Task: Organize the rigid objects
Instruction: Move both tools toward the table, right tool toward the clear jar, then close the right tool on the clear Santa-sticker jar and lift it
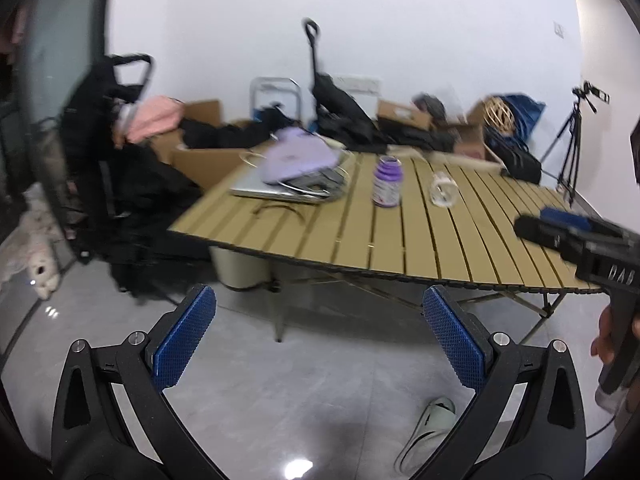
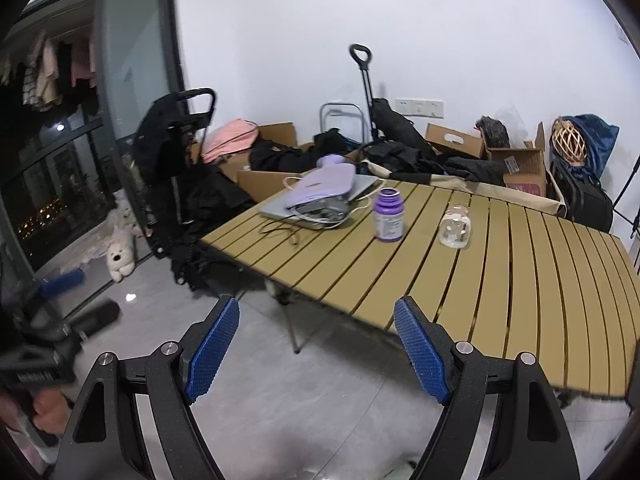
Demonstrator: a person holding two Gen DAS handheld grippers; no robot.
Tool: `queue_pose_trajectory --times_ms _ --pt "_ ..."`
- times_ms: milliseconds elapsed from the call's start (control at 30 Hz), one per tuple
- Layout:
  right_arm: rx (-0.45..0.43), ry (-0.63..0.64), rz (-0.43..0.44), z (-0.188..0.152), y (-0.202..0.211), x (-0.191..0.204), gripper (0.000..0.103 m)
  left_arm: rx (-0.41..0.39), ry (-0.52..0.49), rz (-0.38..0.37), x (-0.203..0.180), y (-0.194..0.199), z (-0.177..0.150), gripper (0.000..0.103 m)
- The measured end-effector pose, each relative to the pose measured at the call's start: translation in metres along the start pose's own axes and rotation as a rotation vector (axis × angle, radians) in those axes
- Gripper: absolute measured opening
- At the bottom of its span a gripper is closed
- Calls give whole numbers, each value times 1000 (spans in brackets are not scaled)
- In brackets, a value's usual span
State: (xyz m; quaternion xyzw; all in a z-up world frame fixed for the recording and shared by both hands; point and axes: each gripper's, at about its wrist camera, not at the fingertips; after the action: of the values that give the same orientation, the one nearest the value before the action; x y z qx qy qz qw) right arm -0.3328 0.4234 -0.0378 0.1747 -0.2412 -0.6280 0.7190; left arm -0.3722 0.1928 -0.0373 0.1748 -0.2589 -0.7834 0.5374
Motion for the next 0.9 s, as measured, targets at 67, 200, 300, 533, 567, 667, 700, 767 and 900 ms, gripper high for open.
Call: queue_pose_trajectory --times_ms 67,200,300,533,567,667,700,767,900 --pt "11 -17 -9 11 -21 -16 85 8 -15 0 -7 -31 12 103" --pt "48 -38 -50 23 -69 -51 85 6 -32 -46 -22 -87 39 103" --pt "73 -76 -78 31 -105 -85 85 46 -49 -108 -38 -129 60 103" --pt "97 -149 -167 69 -186 -157 85 74 -53 -135 -68 -213 100 103" --pt "102 -159 -173 73 -196 -166 85 70 -57 -137 -71 -221 105 103" --pt "114 -173 -220 87 -231 -190 85 57 -59 -111 -78 -244 118 103" --pt "118 -161 -248 92 -243 -197 85 59 -59 -122 -80 -252 123 103" --pt "148 -150 -294 101 -267 -210 85 68 -61 -125 -85 -269 130 103" --pt "224 -183 -327 112 -303 -231 85 105 -65 -129 -93 -301 139 103"
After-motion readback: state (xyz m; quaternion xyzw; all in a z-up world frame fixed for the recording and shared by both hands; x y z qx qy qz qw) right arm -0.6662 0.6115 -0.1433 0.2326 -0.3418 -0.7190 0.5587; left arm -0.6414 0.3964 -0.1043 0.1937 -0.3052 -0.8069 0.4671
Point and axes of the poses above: each gripper's, at about its wrist camera, not at the fingertips, and y roughly against the way its jaws point, x to its left, z to its top, and after that the axes turned 2 degrees about x, right-handed
